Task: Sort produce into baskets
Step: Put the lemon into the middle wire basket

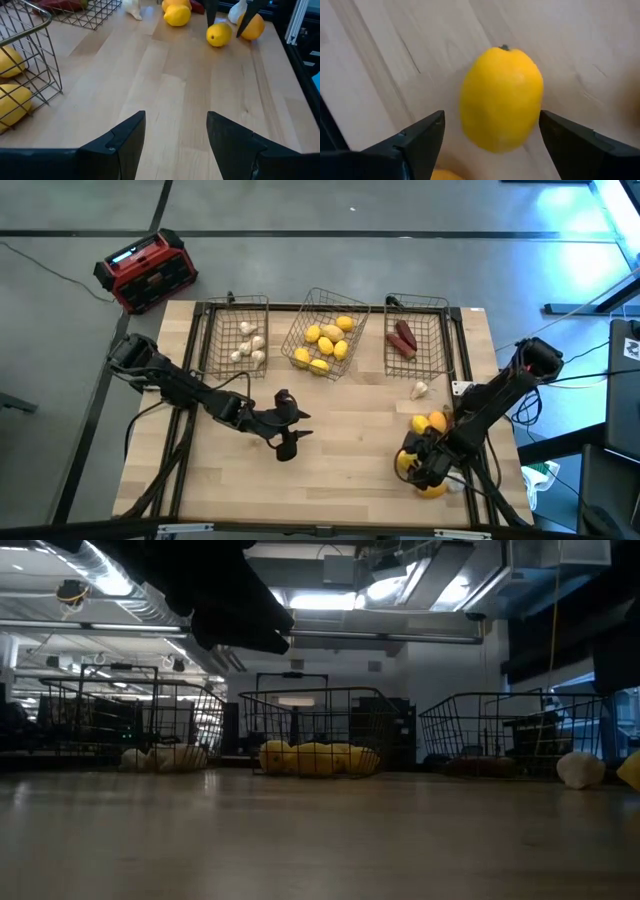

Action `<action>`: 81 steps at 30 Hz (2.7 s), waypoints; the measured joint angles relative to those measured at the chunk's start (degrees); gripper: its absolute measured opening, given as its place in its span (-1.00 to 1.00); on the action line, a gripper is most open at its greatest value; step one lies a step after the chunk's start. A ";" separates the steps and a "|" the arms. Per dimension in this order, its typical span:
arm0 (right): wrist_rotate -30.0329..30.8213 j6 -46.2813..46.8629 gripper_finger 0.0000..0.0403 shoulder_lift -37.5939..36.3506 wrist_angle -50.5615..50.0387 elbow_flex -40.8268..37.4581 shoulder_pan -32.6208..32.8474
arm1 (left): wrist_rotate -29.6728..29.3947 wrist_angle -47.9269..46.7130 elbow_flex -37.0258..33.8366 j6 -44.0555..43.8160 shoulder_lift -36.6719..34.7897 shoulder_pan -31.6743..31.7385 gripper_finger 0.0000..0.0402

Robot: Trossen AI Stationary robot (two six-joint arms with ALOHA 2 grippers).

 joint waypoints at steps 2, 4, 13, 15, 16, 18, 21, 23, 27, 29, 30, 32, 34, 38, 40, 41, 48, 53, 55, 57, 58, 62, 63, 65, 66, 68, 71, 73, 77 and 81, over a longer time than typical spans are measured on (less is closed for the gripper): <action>0.53 -0.87 0.61 1.22 2.23 -0.36 0.00 | 0.00 -0.12 0.00 0.00 0.00 0.00 0.03; 0.89 -1.28 0.58 2.37 3.04 -0.59 0.00 | 0.00 -0.11 0.00 0.00 0.00 0.00 0.03; 3.74 -2.35 0.00 4.95 3.14 -0.53 0.00 | -0.02 -0.02 0.00 -0.23 0.00 0.03 0.03; 5.16 -3.06 -0.12 4.95 2.91 -0.24 0.00 | 0.00 -0.17 0.00 -1.38 0.00 0.13 0.03; 5.91 -3.49 -0.15 4.95 3.00 0.04 0.00 | -0.02 -0.22 0.00 -1.91 0.00 0.13 0.03; 7.25 -4.64 -0.16 4.95 3.09 0.78 0.00 | -0.02 -0.22 0.00 -2.92 0.00 0.13 0.03; 10.69 -6.40 -0.11 4.95 3.09 2.27 0.00 | -0.02 -0.22 0.00 -4.76 0.00 0.13 0.03; 14.11 -8.18 -0.06 4.95 3.10 3.56 0.00 | 0.00 -0.02 0.00 -5.46 0.00 0.13 0.03; 22.06 -12.16 -0.05 4.95 3.28 6.05 -0.55 | -0.02 0.41 0.00 -5.62 -0.02 0.13 0.03; 25.98 -14.35 -0.06 4.95 4.34 6.56 -1.30 | -0.03 0.60 0.00 -6.42 -0.02 0.13 0.03; 27.73 -15.93 -0.07 4.95 5.93 6.60 -1.86 | -0.16 0.61 0.00 -7.38 -0.02 0.25 0.03; 29.80 -19.55 -0.07 4.95 9.46 6.64 -3.15 | -0.07 0.33 0.00 -10.24 -0.02 0.99 0.04; 29.86 -23.33 -0.06 4.95 12.39 6.65 -4.61 | -0.01 -0.35 0.00 -12.20 -0.02 1.65 0.08; 29.69 -28.73 -0.06 4.95 15.80 6.65 -7.02 | 0.61 0.38 0.00 -13.82 0.52 2.34 0.23; 29.98 -30.53 -0.06 4.95 17.33 6.65 -8.42 | 0.59 3.80 0.01 -13.61 1.71 2.40 0.32; 30.38 -31.49 -0.06 5.05 18.44 6.65 -9.13 | 0.61 5.63 0.04 -12.12 2.32 2.25 0.35; 31.42 -39.11 -0.06 7.04 29.54 6.65 -12.49 | 6.69 24.17 0.09 -3.67 9.38 0.86 0.42; 31.41 -44.24 -0.06 8.97 39.28 6.65 -12.83 | 6.73 34.22 0.09 -0.82 13.02 0.66 0.42; 31.52 -46.30 -0.06 9.59 42.54 6.65 -12.87 | 6.76 36.60 0.09 -0.72 13.87 0.63 0.42; 32.03 -48.14 -0.06 10.10 46.07 6.65 -13.02 | 6.78 37.81 0.09 -0.77 14.35 0.66 0.42; 32.13 -48.88 -0.06 10.32 47.12 6.65 -13.36 | 6.78 39.09 0.09 -0.83 14.69 0.66 0.42; 31.49 -49.38 -0.05 10.89 48.36 6.65 -14.83 | 7.38 42.46 0.23 -0.46 14.99 0.61 0.42; 31.11 -49.52 -0.05 10.89 48.48 6.65 -15.18 | 6.90 42.23 0.35 -0.40 14.97 0.61 0.42; 30.15 -50.46 -0.05 10.89 49.66 6.65 -15.50 | 6.82 42.14 0.93 -0.40 15.08 0.67 0.42; 29.75 -51.15 -0.05 10.89 50.43 6.65 -15.50 | 6.45 42.20 1.09 -0.32 15.07 0.83 0.42; 29.37 -52.96 -0.05 10.89 52.66 6.65 -15.50 | 6.26 42.36 1.33 -0.17 14.99 1.14 0.42; 29.35 -54.04 -0.05 10.89 54.00 6.60 -15.69 | 6.35 42.25 1.94 0.63 14.99 1.46 0.42; 29.26 -53.97 -0.05 10.87 54.17 6.60 -16.26 | 7.46 42.30 2.75 1.98 14.99 1.49 0.42; 28.19 -54.55 -0.05 10.87 56.48 6.60 -16.61 | 8.41 42.16 3.96 4.43 15.02 1.51 0.39; 27.29 -56.95 -0.05 10.87 58.68 6.60 -16.61 | 8.66 42.20 4.48 4.68 15.00 1.75 0.27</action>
